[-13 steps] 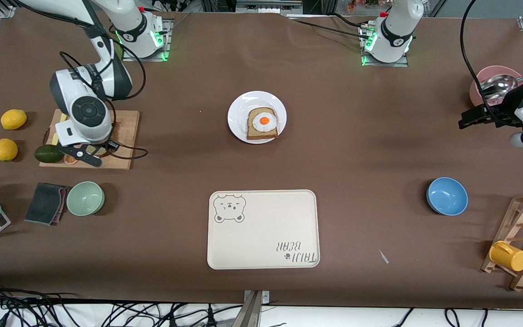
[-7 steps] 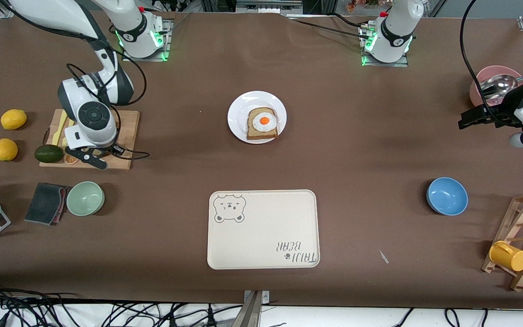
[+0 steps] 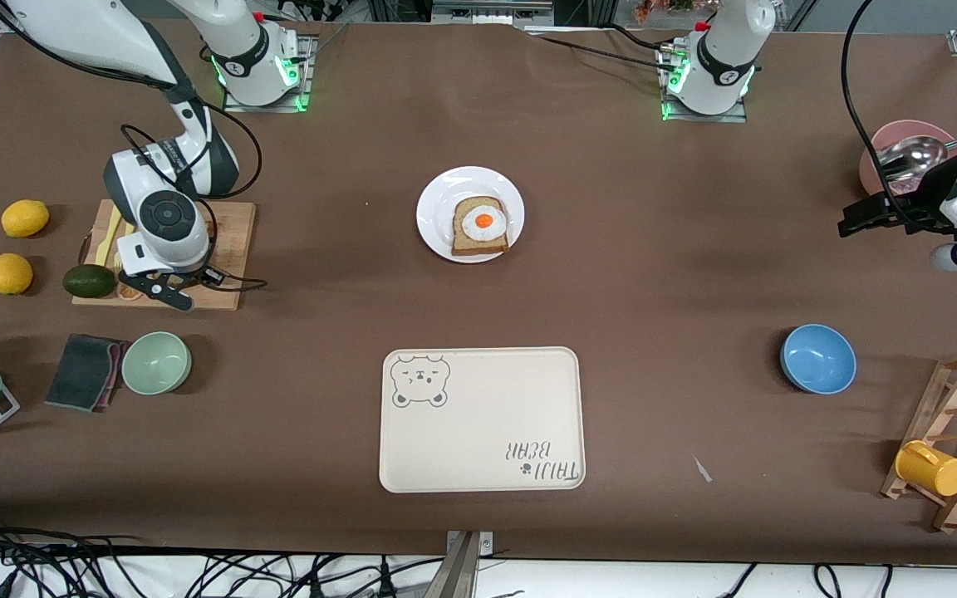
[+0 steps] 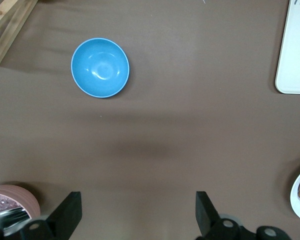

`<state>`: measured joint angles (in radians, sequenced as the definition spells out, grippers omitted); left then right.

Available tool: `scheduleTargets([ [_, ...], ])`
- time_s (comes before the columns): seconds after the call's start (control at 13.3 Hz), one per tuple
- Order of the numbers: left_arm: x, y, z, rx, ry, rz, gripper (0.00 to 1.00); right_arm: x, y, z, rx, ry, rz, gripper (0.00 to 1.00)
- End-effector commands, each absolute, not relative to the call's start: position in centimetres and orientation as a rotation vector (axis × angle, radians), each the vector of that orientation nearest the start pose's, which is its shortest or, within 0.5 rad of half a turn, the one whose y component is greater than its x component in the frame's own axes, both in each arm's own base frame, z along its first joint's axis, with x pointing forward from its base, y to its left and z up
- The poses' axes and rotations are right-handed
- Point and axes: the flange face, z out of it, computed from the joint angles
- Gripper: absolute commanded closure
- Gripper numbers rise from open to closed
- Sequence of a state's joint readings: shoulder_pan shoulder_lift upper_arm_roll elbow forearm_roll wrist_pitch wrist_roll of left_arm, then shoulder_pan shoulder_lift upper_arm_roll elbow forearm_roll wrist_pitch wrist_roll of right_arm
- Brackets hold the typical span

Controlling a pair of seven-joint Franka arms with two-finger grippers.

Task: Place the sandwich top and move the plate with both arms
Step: 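Move the right gripper over the bread slice on the cutting board and lower, then close the right gripper on the bread slice and lift it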

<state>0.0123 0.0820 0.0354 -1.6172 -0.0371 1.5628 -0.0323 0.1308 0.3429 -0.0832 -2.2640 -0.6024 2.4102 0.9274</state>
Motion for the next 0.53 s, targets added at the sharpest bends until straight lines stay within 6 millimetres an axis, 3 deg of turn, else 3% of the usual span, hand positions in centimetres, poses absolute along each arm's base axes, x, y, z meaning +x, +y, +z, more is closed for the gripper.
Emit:
scheduleTargets([
  [0.0, 57.43, 2.12, 56.26, -3.143, -0.173, 0.196, 0.00, 51.16, 1.74, 18.51, -3.500, 0.673, -0.033, 0.70],
  [0.15, 57.43, 2.10, 56.20, -3.144, -0.173, 0.196, 0.00, 51.21, 1.54, 18.21, -3.494, 0.672, -0.038, 0.78],
  [0.23, 57.48, 2.12, 56.19, -3.143, -0.170, 0.196, 0.00, 51.19, 1.52, 18.20, -3.495, 0.673, -0.036, 0.85],
  [0.3, 57.47, 2.12, 56.11, -3.143, -0.170, 0.198, 0.00, 51.09, 1.43, 18.15, -3.503, 0.668, -0.019, 0.99],
  [0.45, 57.42, 2.12, 56.13, -3.143, -0.170, 0.198, 0.00, 51.31, 1.40, 18.57, -3.506, 0.661, -0.026, 1.00],
])
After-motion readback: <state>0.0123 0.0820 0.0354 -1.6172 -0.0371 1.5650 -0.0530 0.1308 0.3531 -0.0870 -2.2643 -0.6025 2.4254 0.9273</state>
